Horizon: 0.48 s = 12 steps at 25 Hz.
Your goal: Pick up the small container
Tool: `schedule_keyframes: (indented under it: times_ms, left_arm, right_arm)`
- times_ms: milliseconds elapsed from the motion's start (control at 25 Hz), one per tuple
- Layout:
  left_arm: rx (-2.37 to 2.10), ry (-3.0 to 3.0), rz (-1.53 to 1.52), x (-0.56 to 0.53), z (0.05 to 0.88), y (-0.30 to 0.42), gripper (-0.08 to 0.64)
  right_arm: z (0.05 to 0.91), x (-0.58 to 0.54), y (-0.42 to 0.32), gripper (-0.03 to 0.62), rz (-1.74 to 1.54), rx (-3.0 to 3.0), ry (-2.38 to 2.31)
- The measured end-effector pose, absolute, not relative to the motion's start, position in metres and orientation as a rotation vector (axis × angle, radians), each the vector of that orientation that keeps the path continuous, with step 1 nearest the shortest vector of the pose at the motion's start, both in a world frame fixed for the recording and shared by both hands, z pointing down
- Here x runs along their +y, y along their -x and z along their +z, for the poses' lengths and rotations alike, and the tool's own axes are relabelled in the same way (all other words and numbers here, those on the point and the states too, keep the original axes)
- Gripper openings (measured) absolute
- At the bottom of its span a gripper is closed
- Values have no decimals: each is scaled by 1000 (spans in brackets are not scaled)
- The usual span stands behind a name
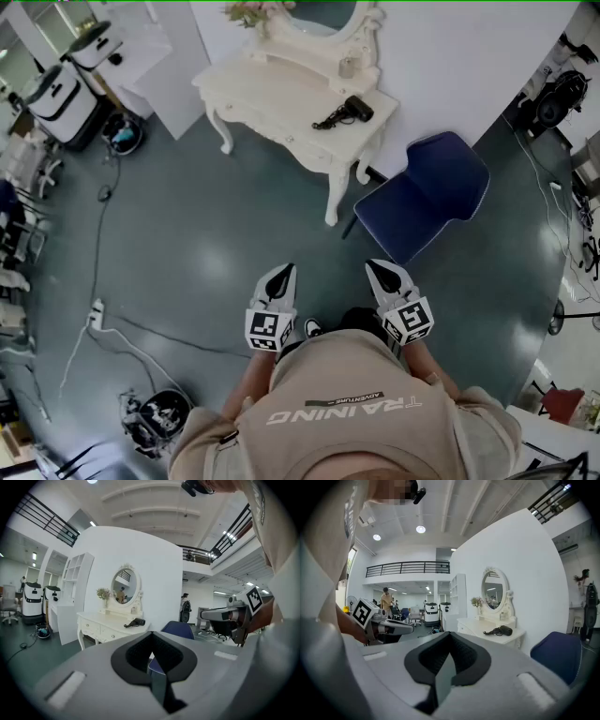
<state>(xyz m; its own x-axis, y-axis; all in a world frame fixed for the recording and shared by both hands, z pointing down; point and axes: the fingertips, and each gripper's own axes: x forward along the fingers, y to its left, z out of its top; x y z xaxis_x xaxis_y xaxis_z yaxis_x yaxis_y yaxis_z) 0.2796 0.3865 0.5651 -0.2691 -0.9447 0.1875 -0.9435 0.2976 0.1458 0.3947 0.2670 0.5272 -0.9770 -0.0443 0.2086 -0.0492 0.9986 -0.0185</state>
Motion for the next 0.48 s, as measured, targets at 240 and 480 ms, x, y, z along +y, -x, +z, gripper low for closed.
schedule_keyframes:
  times_ms: [240,480]
  left_arm:
    - [-2316,-1723,-16,384,569,-265,17]
    - [-2286,-1683,-27,368,581,-255,17]
  right_arm:
    - [526,270,-382,3,35,-2940,-74]
    - [534,255,-378,3,36,-2903,-79]
